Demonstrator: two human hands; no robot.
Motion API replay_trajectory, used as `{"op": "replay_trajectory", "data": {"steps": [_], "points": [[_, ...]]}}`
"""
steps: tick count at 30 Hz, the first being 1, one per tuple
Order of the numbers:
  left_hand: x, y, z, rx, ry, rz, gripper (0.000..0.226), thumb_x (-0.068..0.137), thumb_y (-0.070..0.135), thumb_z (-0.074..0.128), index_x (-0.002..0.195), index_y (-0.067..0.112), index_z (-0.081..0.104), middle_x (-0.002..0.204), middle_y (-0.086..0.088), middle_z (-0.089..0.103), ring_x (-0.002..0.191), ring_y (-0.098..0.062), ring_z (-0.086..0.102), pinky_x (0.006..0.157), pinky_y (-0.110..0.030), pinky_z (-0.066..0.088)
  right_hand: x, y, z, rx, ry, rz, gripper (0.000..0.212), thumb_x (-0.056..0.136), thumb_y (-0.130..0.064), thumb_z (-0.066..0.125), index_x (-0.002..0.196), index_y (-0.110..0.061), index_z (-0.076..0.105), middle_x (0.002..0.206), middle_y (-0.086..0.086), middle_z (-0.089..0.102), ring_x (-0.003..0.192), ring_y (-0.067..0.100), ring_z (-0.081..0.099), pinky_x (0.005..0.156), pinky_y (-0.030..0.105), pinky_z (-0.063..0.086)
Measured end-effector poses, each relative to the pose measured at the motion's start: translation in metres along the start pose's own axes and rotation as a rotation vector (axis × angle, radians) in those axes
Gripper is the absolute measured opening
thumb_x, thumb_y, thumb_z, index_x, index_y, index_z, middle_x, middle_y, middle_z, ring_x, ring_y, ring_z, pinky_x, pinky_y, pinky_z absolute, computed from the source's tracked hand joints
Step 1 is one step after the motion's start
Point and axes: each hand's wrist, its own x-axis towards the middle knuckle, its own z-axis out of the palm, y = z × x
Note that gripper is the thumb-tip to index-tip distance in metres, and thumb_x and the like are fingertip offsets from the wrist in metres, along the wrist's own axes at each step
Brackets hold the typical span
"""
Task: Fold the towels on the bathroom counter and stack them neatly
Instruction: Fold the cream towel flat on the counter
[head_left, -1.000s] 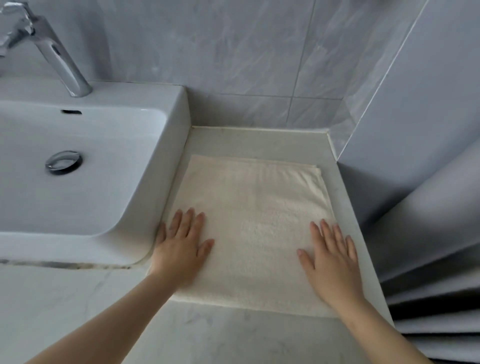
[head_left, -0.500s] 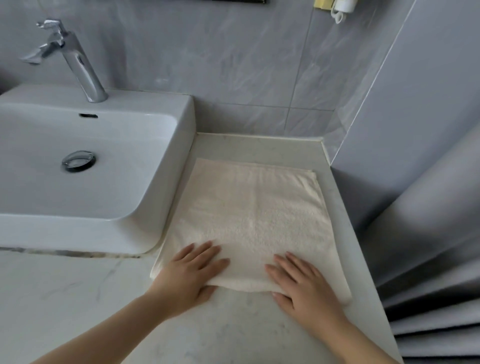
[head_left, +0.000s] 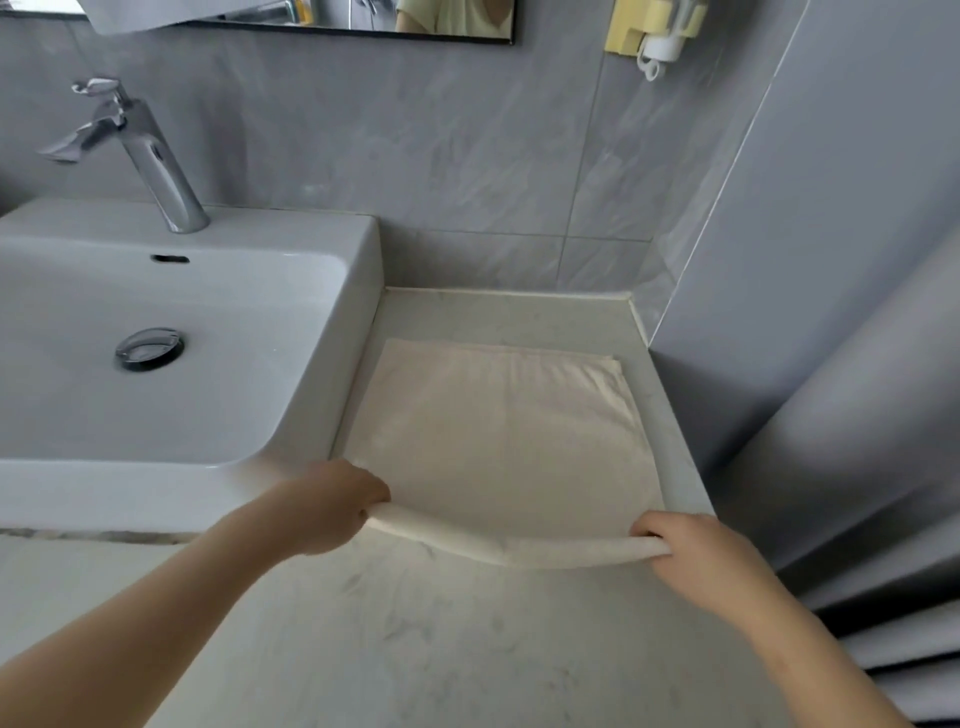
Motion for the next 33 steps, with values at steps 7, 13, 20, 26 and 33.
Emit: {"op": "replay_trajectory", "data": {"steps": [7, 13, 20, 26, 33], "points": [[0.021, 0.005, 0.008, -0.618, 0.435, -0.32, 0.02, 0.089, 0.016, 0.052, 0.102, 0.021, 0.066, 0.088, 0.003, 0.064, 0.08, -0.016, 0.053, 0.063, -0.024, 0.035, 0.025, 0.016, -0.004, 0.825, 0.329, 0.232, 0.016, 0.08, -0.008, 0.07, 0.068, -0.017, 0.065, 0.069, 0.005, 0.065, 0.068, 0.018, 0.056, 0.057, 0.023, 0.04], [0.039, 0.006, 0.023, -0.856, 0.459, -0.545, 0.008, 0.088, 0.014, 0.053, 0.09, 0.02, 0.057, 0.085, -0.006, 0.061, 0.086, -0.028, 0.058, 0.069, -0.025, 0.037, 0.046, 0.007, 0.006, 0.923, 0.385, 0.273, 0.008, 0.089, -0.013, 0.061, 0.084, -0.007, 0.061, 0.084, 0.017, 0.061, 0.076, 0.02, 0.054, 0.066, 0.031, 0.04], [0.033, 0.004, 0.038, -0.523, 0.428, -0.5, 0.017, 0.097, 0.019, 0.038, 0.111, 0.014, 0.048, 0.086, -0.009, 0.064, 0.07, -0.026, 0.053, 0.06, -0.028, 0.036, 0.045, 0.01, 0.007, 0.723, 0.28, 0.315, 0.015, 0.095, -0.019, 0.05, 0.089, -0.005, 0.052, 0.083, 0.007, 0.056, 0.077, 0.02, 0.051, 0.062, 0.028, 0.037], [0.012, 0.006, 0.021, -0.44, 0.078, -0.415, 0.021, 0.098, 0.02, 0.04, 0.116, 0.013, 0.049, 0.11, -0.011, 0.062, 0.094, -0.025, 0.058, 0.076, -0.027, 0.042, 0.019, 0.024, 0.002, 0.622, -0.115, 0.361, 0.01, 0.092, -0.016, 0.054, 0.088, -0.01, 0.061, 0.088, 0.006, 0.066, 0.082, 0.019, 0.061, 0.067, 0.028, 0.043], [0.004, 0.001, -0.034, -0.7, 0.126, -0.394, 0.008, 0.092, 0.025, 0.055, 0.095, 0.021, 0.062, 0.095, -0.003, 0.062, 0.084, -0.019, 0.057, 0.068, -0.027, 0.041, 0.01, 0.027, -0.044, 1.048, 0.049, 0.298, 0.011, 0.091, -0.011, 0.055, 0.086, -0.012, 0.065, 0.08, 0.006, 0.069, 0.072, 0.018, 0.062, 0.057, 0.026, 0.044]]}}
